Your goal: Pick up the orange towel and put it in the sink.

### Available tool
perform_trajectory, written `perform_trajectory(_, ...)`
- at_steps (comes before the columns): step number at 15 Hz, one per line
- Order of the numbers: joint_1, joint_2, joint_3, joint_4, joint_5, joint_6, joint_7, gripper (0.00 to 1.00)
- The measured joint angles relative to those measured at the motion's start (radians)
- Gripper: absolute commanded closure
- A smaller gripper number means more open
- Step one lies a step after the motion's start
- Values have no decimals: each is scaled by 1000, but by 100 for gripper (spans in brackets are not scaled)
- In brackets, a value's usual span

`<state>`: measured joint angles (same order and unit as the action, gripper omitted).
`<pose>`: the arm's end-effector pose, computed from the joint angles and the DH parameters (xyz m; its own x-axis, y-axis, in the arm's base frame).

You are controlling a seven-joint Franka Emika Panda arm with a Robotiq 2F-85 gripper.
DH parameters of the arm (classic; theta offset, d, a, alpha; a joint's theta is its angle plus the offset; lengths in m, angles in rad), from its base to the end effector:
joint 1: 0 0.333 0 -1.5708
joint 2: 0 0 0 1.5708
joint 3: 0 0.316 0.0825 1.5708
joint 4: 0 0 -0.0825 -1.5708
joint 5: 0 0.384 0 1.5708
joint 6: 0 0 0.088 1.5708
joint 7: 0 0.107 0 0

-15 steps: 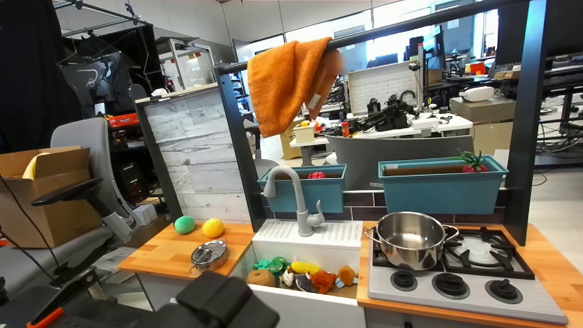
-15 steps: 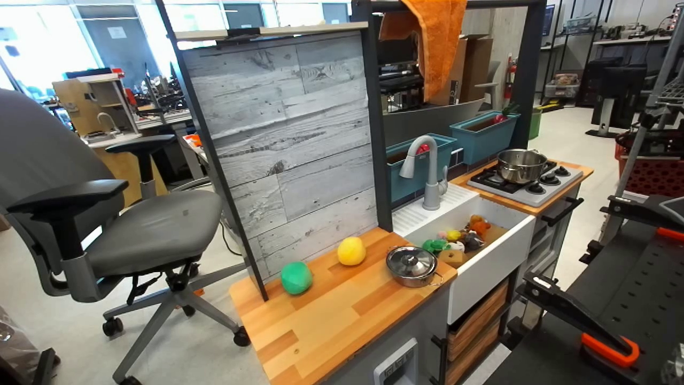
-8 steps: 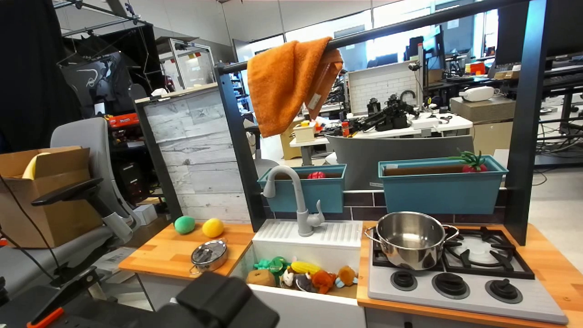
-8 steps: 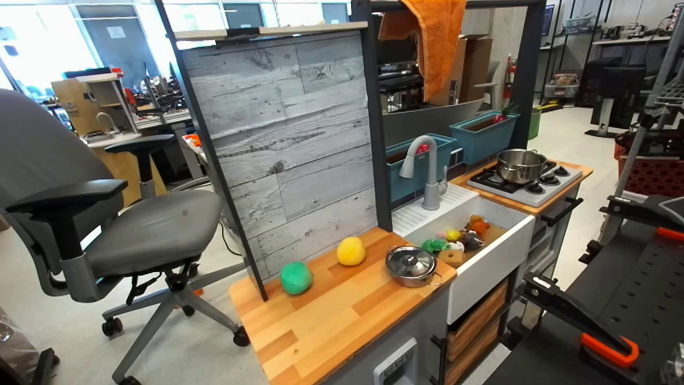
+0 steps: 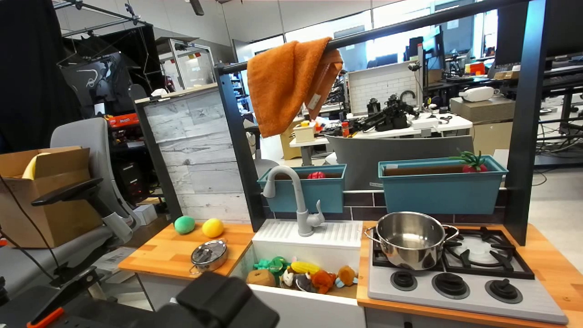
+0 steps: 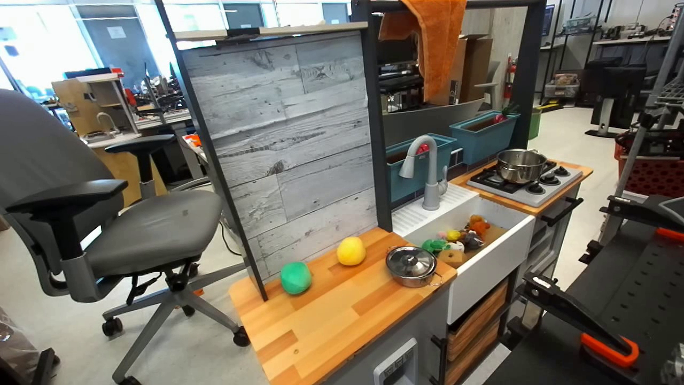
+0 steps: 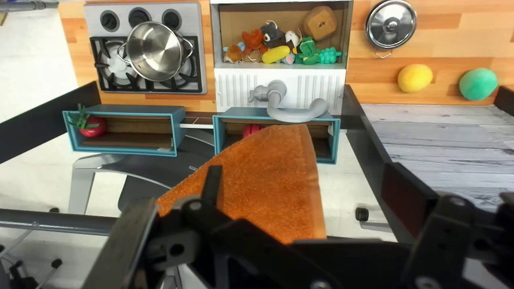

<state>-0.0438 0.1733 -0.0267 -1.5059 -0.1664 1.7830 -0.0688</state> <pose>0.6227 -0.0569 0.5745 0.9955 0.0334 0.0888 0.0173 -0.9843 0.1757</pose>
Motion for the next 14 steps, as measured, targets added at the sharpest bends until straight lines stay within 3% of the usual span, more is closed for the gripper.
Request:
perform_trajectory(10,-91,358,-19,462,152,-217,-57,0)
perform_trajectory(14,-136,476,4,630,337,-283,-43,0)
